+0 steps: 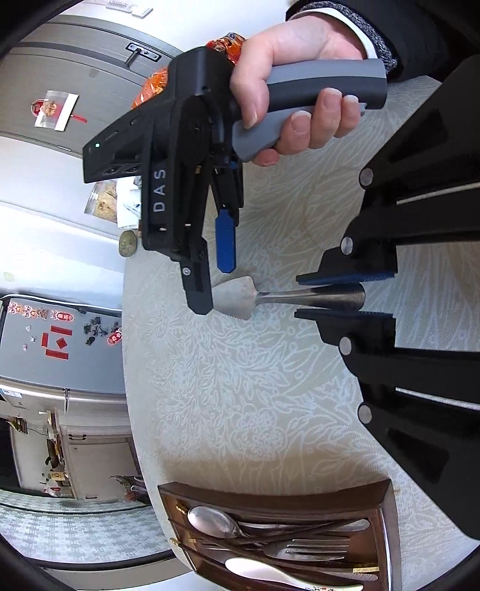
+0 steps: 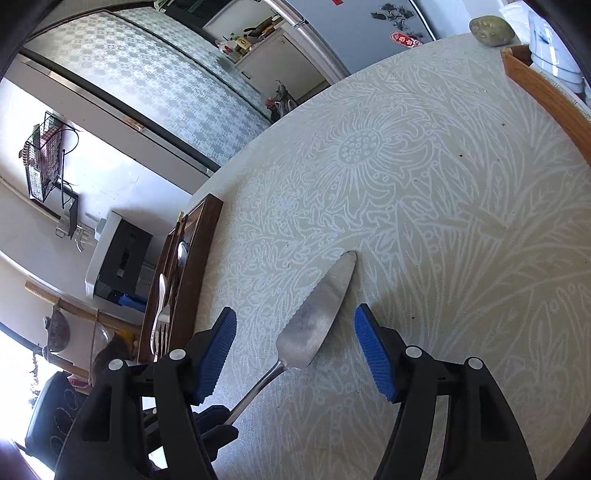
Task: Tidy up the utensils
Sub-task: 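Grasp the silver cake server by its handle with the left tool, then carry the cake server into the tray and open the left tool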
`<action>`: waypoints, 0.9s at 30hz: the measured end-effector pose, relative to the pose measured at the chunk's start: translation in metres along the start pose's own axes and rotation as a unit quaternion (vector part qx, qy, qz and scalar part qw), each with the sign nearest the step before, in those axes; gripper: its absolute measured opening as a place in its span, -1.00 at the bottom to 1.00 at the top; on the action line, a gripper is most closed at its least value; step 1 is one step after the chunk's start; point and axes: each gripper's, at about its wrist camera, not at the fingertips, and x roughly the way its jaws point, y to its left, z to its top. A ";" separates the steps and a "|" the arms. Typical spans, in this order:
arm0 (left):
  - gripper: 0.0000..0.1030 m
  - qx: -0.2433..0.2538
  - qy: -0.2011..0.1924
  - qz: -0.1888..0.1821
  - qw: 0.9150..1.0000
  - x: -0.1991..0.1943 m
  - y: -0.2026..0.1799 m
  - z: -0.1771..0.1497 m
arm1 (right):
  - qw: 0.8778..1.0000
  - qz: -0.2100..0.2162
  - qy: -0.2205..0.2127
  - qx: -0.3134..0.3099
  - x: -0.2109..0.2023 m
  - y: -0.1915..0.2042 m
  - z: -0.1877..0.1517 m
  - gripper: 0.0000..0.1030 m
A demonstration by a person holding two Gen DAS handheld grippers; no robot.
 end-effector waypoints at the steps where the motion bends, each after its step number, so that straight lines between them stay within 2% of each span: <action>1: -0.74 -0.008 -0.002 -0.007 1.000 -0.001 0.001 0.001 | 1.000 0.005 0.001 0.006 0.000 -0.001 0.000 0.32; 3: -0.74 -0.021 -0.007 -0.016 1.000 -0.001 0.003 0.005 | 1.000 0.012 -0.002 0.019 0.001 -0.002 0.000 0.30; 5: -0.74 -0.022 -0.011 -0.018 1.000 -0.002 0.001 0.006 | 0.999 0.020 0.001 0.034 0.004 -0.004 -0.001 0.10; 7: -0.74 -0.020 -0.009 -0.023 1.000 0.000 -0.001 0.005 | 0.999 0.018 -0.002 0.039 0.004 -0.004 -0.002 0.00; 9: -0.74 -0.011 -0.004 -0.015 1.000 0.004 -0.003 0.006 | 0.999 0.012 -0.004 0.039 0.006 -0.005 -0.001 -0.36; 10: -0.74 -0.006 0.001 -0.013 1.000 0.005 -0.004 0.005 | 0.999 0.007 -0.004 0.038 0.008 -0.006 -0.001 -0.46; 12: -0.75 -0.003 0.011 -0.017 1.000 0.007 -0.003 0.001 | 0.999 0.002 -0.001 0.038 0.011 -0.008 -0.002 -0.85; 19: -0.79 0.009 0.007 -0.008 1.000 0.002 0.003 -0.005 | 1.000 -0.012 -0.013 0.010 0.009 0.012 -0.002 -0.88; 27: -0.81 -0.005 -0.020 0.020 1.000 -0.035 0.043 -0.006 | 0.999 -0.012 -0.002 -0.051 0.029 0.084 0.008 -0.89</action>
